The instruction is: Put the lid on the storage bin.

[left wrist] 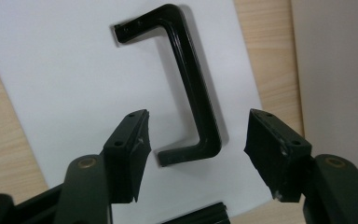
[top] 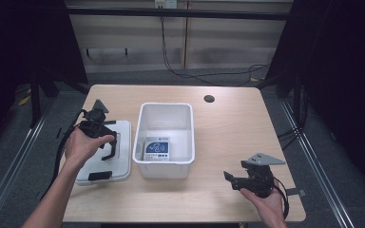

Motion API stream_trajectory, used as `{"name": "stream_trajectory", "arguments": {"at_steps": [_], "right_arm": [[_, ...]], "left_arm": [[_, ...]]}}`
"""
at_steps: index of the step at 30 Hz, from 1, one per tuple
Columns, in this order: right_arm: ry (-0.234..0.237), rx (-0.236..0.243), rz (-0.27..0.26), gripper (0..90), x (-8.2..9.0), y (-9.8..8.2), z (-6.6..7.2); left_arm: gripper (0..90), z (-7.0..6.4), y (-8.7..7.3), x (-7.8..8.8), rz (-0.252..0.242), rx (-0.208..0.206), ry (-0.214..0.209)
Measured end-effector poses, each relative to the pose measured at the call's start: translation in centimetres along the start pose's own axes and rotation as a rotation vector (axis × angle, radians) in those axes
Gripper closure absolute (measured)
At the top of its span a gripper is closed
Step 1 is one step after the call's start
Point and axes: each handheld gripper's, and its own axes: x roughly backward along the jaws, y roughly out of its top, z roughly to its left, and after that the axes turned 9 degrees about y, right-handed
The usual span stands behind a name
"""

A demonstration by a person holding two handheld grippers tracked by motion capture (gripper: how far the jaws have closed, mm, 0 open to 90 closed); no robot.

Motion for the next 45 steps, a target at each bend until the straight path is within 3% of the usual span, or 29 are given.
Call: {"name": "stream_trajectory", "arguments": {"at_steps": [6, 15, 20, 21, 29, 31, 35, 39, 41, 45], "right_arm": [[0.006, 0.005, 0.000, 21.8, 0.0, 0.0, 0.0], [0.017, 0.006, -0.003, 22.2, 0.0, 0.0, 0.2], [0.020, 0.004, 0.001, 22.2, 0.0, 0.0, 0.2], [0.022, 0.003, 0.000, 22.2, 0.0, 0.0, 0.2], [0.026, 0.007, 0.003, 22.2, 0.0, 0.0, 0.2], [0.027, 0.007, 0.005, 22.3, 0.0, 0.0, 0.2], [0.027, 0.006, 0.005, 22.3, 0.0, 0.0, 0.2], [0.030, 0.005, 0.007, 22.3, -0.1, 0.0, 0.1], [0.034, 0.010, 0.008, 22.2, -0.1, 0.0, 0.2], [0.039, 0.006, 0.009, 22.3, -0.1, 0.0, 0.2]], "left_arm": [[38.0, -0.9, 0.8, -0.9, 0.022, -0.007, 0.011], [38.0, -1.4, 1.1, -2.3, 0.049, 0.019, 0.098], [38.0, -1.5, 1.2, -2.8, 0.071, 0.014, 0.117], [38.0, -1.4, 1.2, -2.9, 0.072, 0.018, 0.144], [37.7, -0.9, 1.1, -3.0, 0.065, 0.052, 0.121], [41.5, -0.8, 1.2, -2.9, 0.067, 0.055, 0.110], [42.5, -0.5, 1.1, -2.6, 0.067, 0.071, 0.122], [44.1, -0.9, 1.3, -2.8, 0.081, 0.059, 0.130], [40.0, -1.2, 1.4, -3.3, 0.108, 0.041, 0.161], [38.7, -1.9, 1.5, -4.0, 0.111, 0.029, 0.197]]}}
